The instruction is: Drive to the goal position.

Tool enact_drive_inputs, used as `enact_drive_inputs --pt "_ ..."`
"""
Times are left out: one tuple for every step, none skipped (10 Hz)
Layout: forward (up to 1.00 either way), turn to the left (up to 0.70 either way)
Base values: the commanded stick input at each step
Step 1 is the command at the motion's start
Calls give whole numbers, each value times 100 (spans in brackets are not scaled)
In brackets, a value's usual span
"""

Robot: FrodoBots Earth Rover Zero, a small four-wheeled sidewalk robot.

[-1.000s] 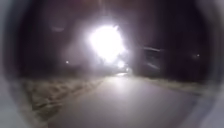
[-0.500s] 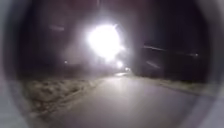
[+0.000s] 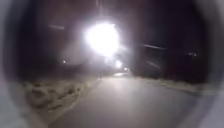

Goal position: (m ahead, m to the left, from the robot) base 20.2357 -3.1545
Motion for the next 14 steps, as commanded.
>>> enact_drive_inputs --pt "100 -3" --pt "100 -2" --pt "100 0" --pt "100 0" --pt "100 0" --pt "100 0" --pt "100 0" --pt "100 0" --pt "100 0" --pt "100 0" --pt "100 0" --pt "100 0" --pt "100 0" --pt "100 0"
